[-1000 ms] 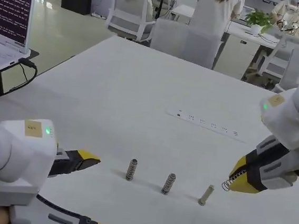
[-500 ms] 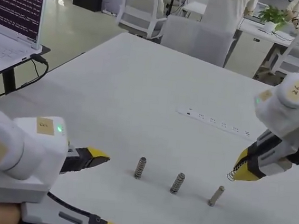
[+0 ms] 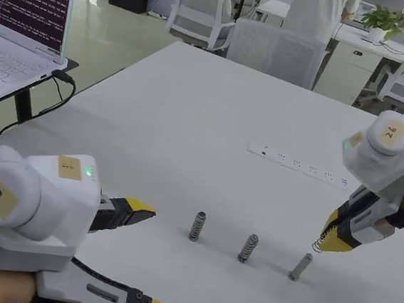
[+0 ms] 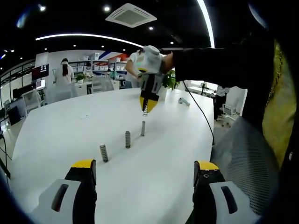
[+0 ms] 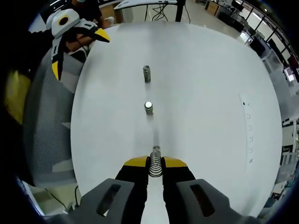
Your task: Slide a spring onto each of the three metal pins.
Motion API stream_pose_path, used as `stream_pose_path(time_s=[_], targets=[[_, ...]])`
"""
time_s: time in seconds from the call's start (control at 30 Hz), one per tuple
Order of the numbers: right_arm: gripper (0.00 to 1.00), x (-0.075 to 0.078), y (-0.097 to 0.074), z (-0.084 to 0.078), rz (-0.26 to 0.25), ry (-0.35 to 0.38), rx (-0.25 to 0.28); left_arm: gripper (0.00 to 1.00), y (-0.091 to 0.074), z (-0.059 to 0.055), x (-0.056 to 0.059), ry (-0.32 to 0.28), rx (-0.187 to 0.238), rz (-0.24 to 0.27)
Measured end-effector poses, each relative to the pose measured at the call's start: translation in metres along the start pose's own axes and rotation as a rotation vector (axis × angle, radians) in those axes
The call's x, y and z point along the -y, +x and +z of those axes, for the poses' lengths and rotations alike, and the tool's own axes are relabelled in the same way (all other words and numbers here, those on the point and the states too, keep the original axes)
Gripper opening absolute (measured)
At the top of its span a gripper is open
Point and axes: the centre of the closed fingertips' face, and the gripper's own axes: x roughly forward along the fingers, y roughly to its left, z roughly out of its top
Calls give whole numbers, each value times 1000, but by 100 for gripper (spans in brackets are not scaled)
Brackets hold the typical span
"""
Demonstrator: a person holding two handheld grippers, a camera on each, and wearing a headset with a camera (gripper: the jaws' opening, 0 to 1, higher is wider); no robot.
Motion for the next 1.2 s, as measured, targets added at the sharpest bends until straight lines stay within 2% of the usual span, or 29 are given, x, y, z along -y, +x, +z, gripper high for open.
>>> stream_pose_path(time_s=[0.4, 1.2], targets=[[8, 2, 15, -5, 9, 15, -4, 82, 0, -2, 0, -5, -5, 1], [8, 4, 27, -7, 20, 13, -13, 79, -2, -6, -1, -17, -11, 2]])
